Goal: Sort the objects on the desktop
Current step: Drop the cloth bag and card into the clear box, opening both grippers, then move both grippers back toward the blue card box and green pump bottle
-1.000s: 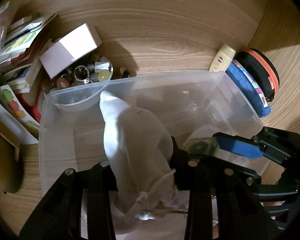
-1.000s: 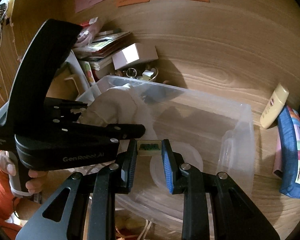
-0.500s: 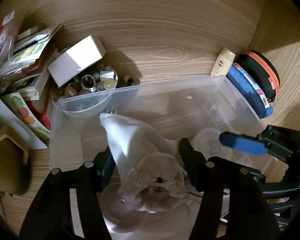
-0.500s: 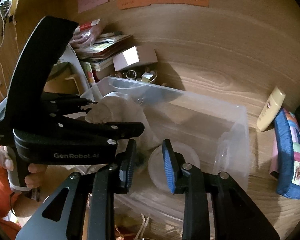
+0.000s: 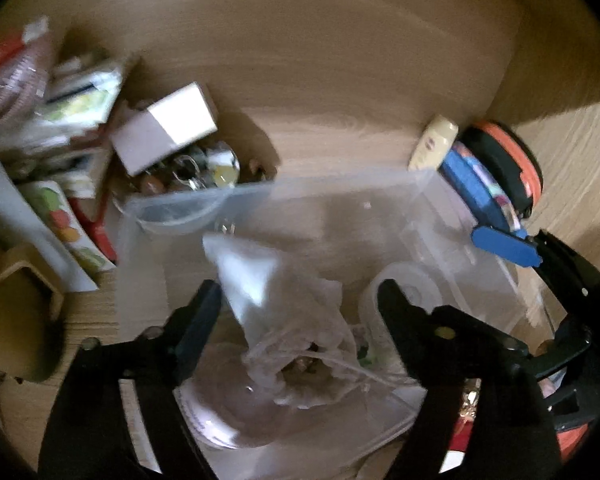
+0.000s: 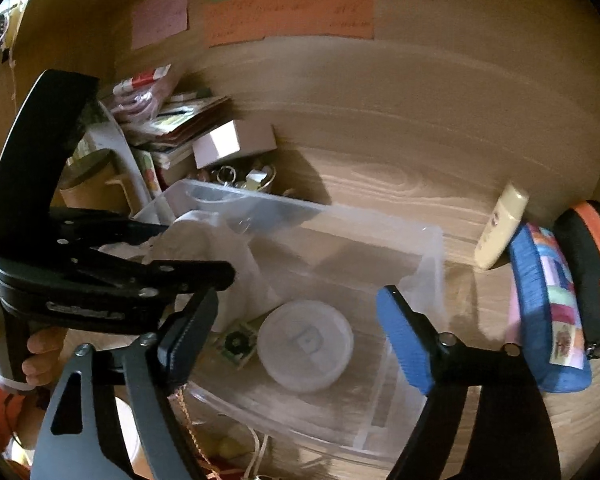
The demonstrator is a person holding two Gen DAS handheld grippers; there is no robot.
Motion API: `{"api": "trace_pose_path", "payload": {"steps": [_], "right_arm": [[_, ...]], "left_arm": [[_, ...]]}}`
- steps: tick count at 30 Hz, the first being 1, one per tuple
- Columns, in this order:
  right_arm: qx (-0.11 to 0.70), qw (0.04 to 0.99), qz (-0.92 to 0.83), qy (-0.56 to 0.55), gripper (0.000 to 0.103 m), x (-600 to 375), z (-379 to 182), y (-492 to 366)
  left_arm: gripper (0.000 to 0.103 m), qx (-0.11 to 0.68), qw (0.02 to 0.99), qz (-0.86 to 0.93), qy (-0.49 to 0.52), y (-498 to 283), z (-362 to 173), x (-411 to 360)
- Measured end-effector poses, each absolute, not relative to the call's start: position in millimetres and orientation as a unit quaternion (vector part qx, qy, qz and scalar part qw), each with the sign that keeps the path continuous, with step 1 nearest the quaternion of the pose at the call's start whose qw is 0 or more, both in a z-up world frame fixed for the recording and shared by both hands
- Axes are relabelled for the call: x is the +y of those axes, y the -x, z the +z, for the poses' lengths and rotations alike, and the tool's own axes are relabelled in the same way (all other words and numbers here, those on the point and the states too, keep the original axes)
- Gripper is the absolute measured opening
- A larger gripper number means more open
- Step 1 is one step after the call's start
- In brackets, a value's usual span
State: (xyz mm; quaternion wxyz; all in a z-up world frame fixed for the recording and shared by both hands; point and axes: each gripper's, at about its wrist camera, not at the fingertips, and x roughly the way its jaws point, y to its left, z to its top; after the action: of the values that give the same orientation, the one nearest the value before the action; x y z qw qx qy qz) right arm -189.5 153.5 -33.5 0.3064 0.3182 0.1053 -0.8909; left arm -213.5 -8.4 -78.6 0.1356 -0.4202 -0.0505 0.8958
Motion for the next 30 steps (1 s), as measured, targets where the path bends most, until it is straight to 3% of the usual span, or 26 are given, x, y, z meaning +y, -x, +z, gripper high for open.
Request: {"api": "trace_pose_path", "payload": {"steps": [16,30], "right_arm": [[0.082,0.277,-0.922,-0.257,0.081,198,14,133],[0.071,0.278,-0.916,-0.281,0.081,216,-13,82]], "left_arm": [[0.094,-0.072,0.107,0.919,0.373,158,-24,-41],[0.094,-0.035,0.064,0.914,0.399,91,-54,-64]]}}
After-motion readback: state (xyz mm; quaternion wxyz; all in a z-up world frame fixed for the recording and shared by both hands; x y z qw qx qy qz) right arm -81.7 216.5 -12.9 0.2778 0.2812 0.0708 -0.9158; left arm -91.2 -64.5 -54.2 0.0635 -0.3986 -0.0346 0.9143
